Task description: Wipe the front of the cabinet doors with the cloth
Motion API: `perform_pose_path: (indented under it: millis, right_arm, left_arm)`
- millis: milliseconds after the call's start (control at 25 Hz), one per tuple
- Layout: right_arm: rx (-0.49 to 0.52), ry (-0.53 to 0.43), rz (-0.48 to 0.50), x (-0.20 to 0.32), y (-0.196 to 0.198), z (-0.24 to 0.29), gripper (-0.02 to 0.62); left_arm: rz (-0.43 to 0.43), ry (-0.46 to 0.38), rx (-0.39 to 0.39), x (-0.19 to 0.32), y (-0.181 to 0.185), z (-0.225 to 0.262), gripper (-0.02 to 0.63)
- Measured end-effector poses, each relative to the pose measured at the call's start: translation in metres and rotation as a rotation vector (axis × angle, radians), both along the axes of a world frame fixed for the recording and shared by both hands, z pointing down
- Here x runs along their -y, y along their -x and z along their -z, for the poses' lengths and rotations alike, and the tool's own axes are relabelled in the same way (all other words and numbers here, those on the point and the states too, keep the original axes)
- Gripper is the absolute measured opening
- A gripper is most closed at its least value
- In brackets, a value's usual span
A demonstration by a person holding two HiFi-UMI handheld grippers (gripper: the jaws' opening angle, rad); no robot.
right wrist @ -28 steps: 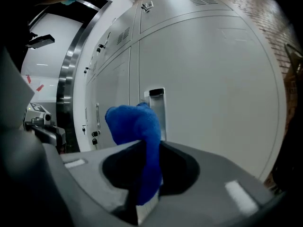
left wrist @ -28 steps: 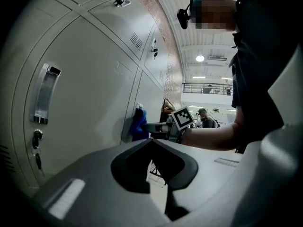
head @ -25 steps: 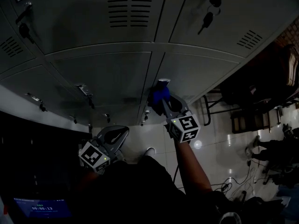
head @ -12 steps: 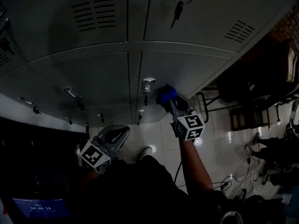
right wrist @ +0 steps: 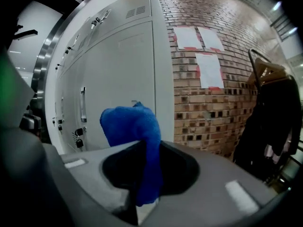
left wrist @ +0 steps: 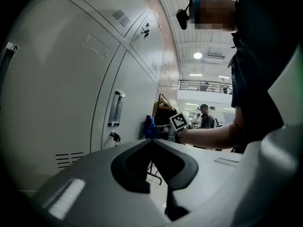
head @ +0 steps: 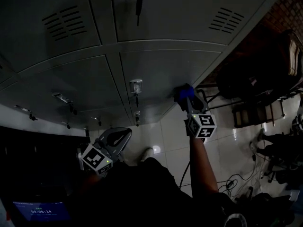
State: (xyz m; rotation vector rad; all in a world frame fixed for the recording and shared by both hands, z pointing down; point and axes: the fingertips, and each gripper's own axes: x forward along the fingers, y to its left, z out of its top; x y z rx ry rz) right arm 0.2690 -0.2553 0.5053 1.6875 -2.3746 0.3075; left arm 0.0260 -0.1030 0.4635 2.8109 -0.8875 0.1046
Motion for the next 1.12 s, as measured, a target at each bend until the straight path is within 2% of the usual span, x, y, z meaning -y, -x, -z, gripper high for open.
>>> perform_pose_path:
  millis: [160, 360, 520, 880, 1120]
  right_arm:
    - [0.012, -0.014, -0.043, -0.004, -0.018, 0.002, 0.071]
    - [0.023, -0.039, 0.004, -0.027, 0.012, 0.008, 0.070]
    - [0.044, -0.020, 0.078, -0.049, 0.059, 0.000, 0.069]
    - [0.052, 0.040, 0.344, -0.088, 0.210, -0.024, 0.070]
    - [0.037, 0.048, 0.409, -0.075, 0.251, -0.031, 0.070]
  left_arm:
    - [-0.026, 0.006, 0.002, 0.000, -0.011, 0.002, 0.001]
    - [-0.037, -0.005, 0.007, 0.001, -0.009, 0.003, 0.001]
    - [-0.052, -0.013, 0.008, -0.001, -0.002, 0.004, 0.002]
    - [-0.045, -0.029, -0.002, -0.007, 0.032, 0.010, 0.000]
    - [-0.020, -0.033, 0.014, -0.007, 0.049, 0.006, 0.001]
